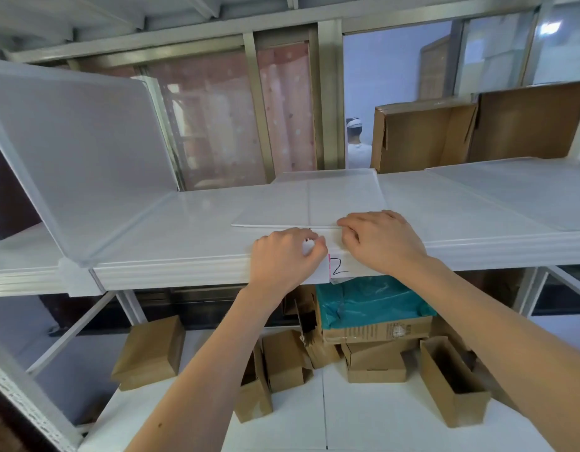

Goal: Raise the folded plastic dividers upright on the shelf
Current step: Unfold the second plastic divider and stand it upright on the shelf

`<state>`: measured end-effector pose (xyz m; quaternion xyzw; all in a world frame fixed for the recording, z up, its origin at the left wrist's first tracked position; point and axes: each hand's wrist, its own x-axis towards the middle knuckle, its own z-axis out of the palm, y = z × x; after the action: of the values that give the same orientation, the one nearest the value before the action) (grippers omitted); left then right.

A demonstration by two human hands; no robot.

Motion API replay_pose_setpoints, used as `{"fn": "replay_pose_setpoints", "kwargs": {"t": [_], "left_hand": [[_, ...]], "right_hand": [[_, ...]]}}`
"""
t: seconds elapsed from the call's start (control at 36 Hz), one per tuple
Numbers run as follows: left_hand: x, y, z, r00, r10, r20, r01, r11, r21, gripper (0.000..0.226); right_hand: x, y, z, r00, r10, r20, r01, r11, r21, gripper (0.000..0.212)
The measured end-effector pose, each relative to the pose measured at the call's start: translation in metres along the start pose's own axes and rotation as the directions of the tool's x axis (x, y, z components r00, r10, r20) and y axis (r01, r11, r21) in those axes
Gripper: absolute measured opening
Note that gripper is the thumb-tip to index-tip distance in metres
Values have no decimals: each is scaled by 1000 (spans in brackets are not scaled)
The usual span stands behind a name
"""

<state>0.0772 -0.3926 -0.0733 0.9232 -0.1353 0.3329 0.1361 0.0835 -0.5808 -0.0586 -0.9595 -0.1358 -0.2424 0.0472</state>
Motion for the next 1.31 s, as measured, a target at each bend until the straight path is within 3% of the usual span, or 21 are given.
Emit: {"fn": "replay_pose_setpoints", "kwargs": {"t": [0.14, 0.22, 0.28, 0.31, 0.39, 0.44, 0.53, 0.58, 0.69, 0.78, 0.83, 0.89, 0.92, 1.0, 1.08, 1.19, 1.31], "left_hand": [[0, -5, -9, 997, 9, 81, -11, 1000, 15, 65], [1, -6, -20, 988, -71, 137, 106, 957, -270, 73], [7, -11, -26, 985, -148, 91, 174, 866, -469, 63], [11, -16, -27, 981, -183, 65, 192, 860, -473, 53], [24, -49, -26, 960, -265, 93, 277, 949, -152, 52], [31, -70, -27, 900, -381, 210, 385, 923, 23, 60], [39, -85, -31, 814, -469, 343, 482, 875, 54, 67], [41, -83, -34, 803, -463, 376, 518, 853, -56, 69], [45, -80, -40, 780, -477, 406, 626, 582, -519, 66], [52, -86, -50, 747, -507, 430, 642, 384, -664, 64], [57, -91, -55, 696, -539, 475, 636, 154, -756, 58], [60, -92, -57, 678, -507, 533, 550, -131, -825, 48], [61, -91, -58, 688, -497, 528, 487, -222, -845, 43], [64, -76, -62, 757, -449, 474, 347, -338, -875, 34], [62, -47, -69, 837, -336, 432, 322, -337, -885, 35], [51, -14, -74, 883, -217, 417, 377, -205, -903, 39], [37, -1, -72, 906, -104, 410, 405, -70, -912, 49]], "right_hand": [[13, 4, -6, 960, 85, 267, -92, 996, 15, 56], [14, 6, -14, 948, 86, 307, -118, 989, 87, 57], [13, 7, -17, 944, 96, 315, -142, 981, 129, 60], [13, 7, -18, 946, 94, 311, -144, 979, 144, 60], [9, 5, -19, 955, 97, 279, -153, 971, 185, 56], [8, 5, -19, 957, 110, 269, -166, 966, 197, 54], [10, 7, -16, 956, 120, 266, -173, 967, 188, 52], [11, 8, -14, 957, 119, 266, -168, 971, 170, 50], [10, 6, -15, 957, 131, 259, -172, 975, 142, 53], [10, 4, -17, 954, 141, 263, -178, 976, 122, 60], [11, 3, -19, 951, 162, 263, -200, 972, 126, 63], [12, 2, -21, 947, 181, 264, -225, 963, 146, 66], [14, 0, -22, 946, 189, 263, -234, 960, 151, 68], [18, -6, -22, 948, 241, 207, -271, 954, 131, 65], [25, -21, -24, 951, 278, 135, -293, 951, 101, 54], [33, -48, -27, 963, 244, 113, -258, 957, 130, 43], [41, -64, -24, 954, 267, 136, -294, 923, 249, 47]]}}
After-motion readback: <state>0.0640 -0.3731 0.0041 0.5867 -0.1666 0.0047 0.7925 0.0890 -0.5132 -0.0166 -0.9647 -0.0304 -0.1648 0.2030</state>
